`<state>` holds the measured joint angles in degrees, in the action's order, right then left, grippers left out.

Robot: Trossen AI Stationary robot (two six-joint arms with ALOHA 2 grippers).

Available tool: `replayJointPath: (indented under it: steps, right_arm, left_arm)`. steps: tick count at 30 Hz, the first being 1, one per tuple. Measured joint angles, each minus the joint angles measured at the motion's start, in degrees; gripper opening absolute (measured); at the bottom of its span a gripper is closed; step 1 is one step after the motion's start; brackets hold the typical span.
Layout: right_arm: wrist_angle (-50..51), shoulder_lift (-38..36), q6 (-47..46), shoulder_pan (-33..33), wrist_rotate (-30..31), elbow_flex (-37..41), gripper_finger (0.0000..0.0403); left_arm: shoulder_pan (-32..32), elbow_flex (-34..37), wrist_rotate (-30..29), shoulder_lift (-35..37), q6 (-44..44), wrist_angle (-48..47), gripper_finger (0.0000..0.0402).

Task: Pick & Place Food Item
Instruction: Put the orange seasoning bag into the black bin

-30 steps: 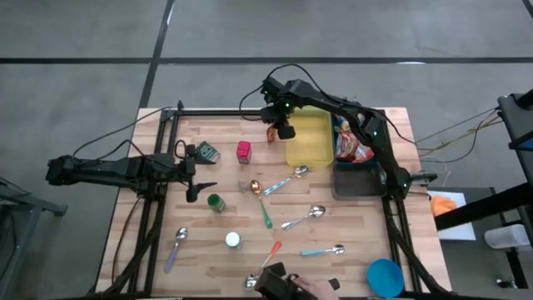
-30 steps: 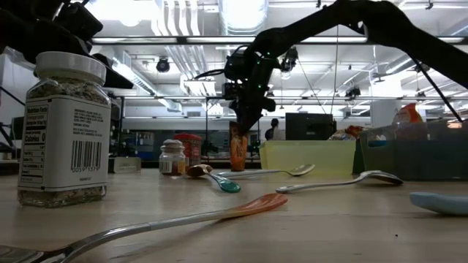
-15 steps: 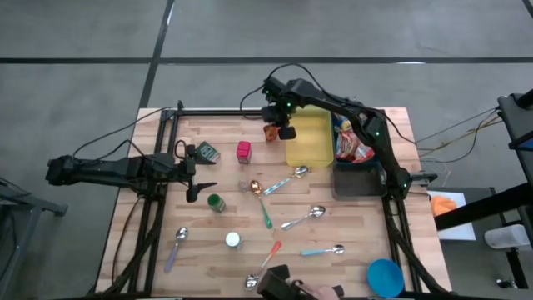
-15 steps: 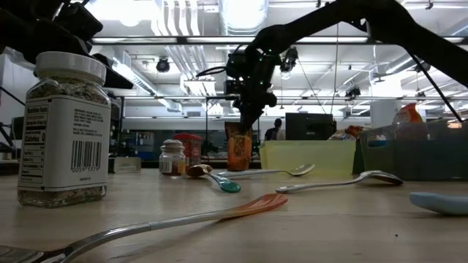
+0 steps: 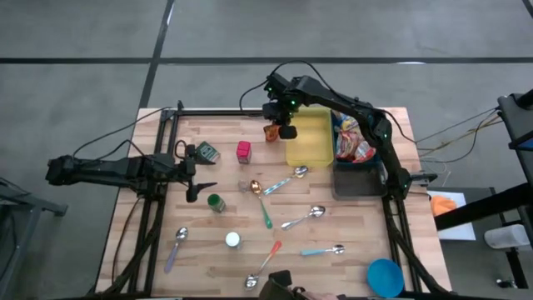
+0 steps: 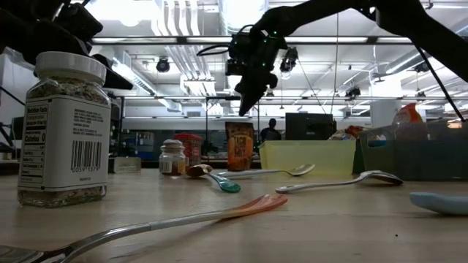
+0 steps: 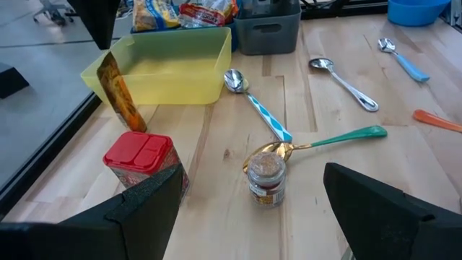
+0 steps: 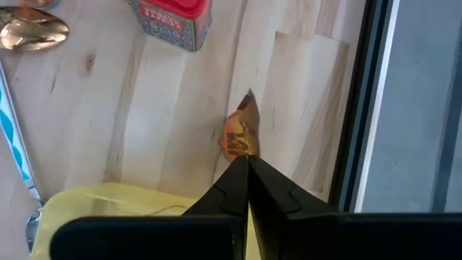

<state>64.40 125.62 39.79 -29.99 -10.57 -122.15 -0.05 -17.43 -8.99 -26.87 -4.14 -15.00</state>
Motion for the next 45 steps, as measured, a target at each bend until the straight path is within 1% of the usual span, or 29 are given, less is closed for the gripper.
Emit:
replayJointPath:
  steps: [7, 13, 15, 18, 20, 23, 27, 35, 37, 40, 45]
  right_arm:
    - [-0.7, 0.1, 0.4, 0.0, 0.1, 0.8, 0.0007]
    - [-1.9, -1.1, 0.4, 0.0, 2.0, 0.7, 0.0008]
    - [-2.6, -1.9, -1.1, 0.0, 1.7, 0.6, 0.0008]
    - [-2.9, -2.8, -6.1, 0.1, 0.0, 0.7, 0.0008]
    - [-3.6, -3.8, -6.4, 0.4, -1.1, 1.8, 0.0008]
    - [-8.5, -6.0, -6.6, 1.0, -1.0, 4.5, 0.0008]
    - [-17.6, -10.2, -9.2, 1.3, -1.0, 11.6, 0.0008]
    - [-42.6, -22.8, -14.4, 1.4, -0.9, 33.7, 0.0008]
    - [-45.8, -25.7, -14.6, 1.3, -1.5, 37.8, 0.0008]
    - [-48.1, -29.4, -14.0, 1.4, -1.9, 42.6, 0.0008]
    - [-53.4, -32.8, -15.3, 1.8, -2.9, 49.8, 0.0008]
  left_arm:
    - [0.0, 0.0, 0.0, 0.0, 0.0, -0.1, 0.0340]
    - [0.0, 0.0, 0.0, 0.0, 0.0, -0.1, 0.0340]
    - [0.0, 0.0, 0.0, 0.0, 0.0, -0.1, 0.0340]
    - [0.0, 0.0, 0.0, 0.0, 0.0, -0.1, 0.0340]
    - [0.0, 0.0, 0.0, 0.0, 0.0, -0.1, 0.0340]
    - [0.0, 0.0, 0.0, 0.0, 0.0, -0.1, 0.0340]
    - [0.0, 0.0, 0.0, 0.0, 0.0, -0.5, 0.0340]
    - [0.0, 0.0, 0.0, 0.0, 0.0, -0.5, 0.0340]
    - [0.0, 0.0, 0.0, 0.0, 0.0, -0.5, 0.0340]
    - [0.0, 0.0, 0.0, 0.0, 0.0, -0.5, 0.0340]
    - [0.0, 0.0, 0.0, 0.0, 0.0, -1.5, 0.0340]
